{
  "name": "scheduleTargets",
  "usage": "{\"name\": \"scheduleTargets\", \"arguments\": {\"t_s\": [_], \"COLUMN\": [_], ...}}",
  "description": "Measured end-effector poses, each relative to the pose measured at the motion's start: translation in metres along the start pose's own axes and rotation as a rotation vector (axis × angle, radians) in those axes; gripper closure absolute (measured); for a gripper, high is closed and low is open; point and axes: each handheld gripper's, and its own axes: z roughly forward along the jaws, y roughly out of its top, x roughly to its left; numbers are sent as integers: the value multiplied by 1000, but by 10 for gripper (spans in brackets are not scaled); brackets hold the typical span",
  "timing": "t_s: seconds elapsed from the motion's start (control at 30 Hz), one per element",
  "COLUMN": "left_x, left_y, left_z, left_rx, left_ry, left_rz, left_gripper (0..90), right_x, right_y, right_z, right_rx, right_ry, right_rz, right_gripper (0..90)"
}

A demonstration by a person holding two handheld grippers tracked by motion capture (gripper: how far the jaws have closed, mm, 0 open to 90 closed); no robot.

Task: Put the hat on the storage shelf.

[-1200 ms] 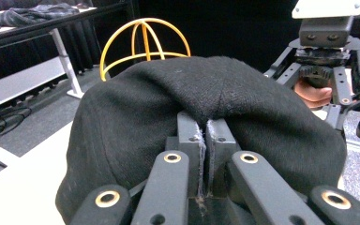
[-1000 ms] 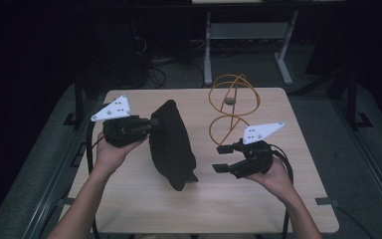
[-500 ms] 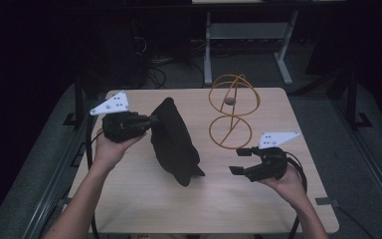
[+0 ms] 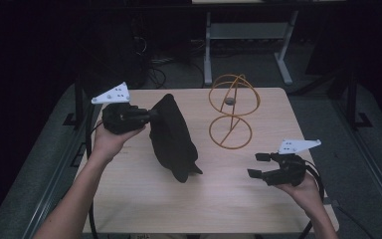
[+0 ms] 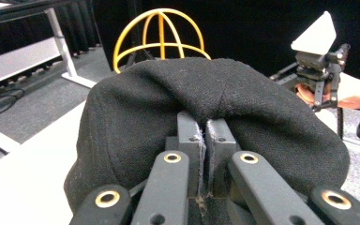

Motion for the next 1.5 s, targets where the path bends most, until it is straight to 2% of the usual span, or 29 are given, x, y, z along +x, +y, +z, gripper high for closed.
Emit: {"name": "scheduleTargets", "arguments": {"t_s": [0.07, 0.13, 0.27, 0.4, 0.47, 0.53, 0.73, 1.0, 1.3, 1.5], "left_x": [2, 4, 8, 14, 17, 20, 30, 42, 49, 51], "left_y": [5, 8, 19, 30, 35, 41, 60, 82, 109, 124], "left_z": [1, 2, 6, 10, 11, 13, 27, 48, 73, 90], "left_rx": [-3, -1, 8, 6, 1, -6, 10, 18, 37, 50], "left_ry": [2, 2, 1, 0, 1, 4, 11, 4, 0, -4], "left_rz": [-4, -2, 1, -1, -1, -4, 8, 11, 28, 39], "left_gripper": [874, 874, 874, 874, 874, 874, 874, 874, 874, 874], "right_x": [-2, -6, -10, -14, -16, -18, -24, -27, -32, -34], "right_y": [-5, -11, -14, -19, -20, -20, -20, -21, -18, -20], "right_z": [0, 1, 0, -2, -3, -3, -8, -13, -21, -26], "right_rx": [-7, 13, 10, 23, 19, 12, -7, -24, -72, -80], "right_ry": [4, 0, -4, -27, -58, -66, -88, -104, -121, -122], "right_rz": [10, 21, 32, 40, 43, 47, 67, 68, 73, 77], "right_gripper": [303, 295, 292, 271, 235, 235, 235, 235, 232, 243]}}
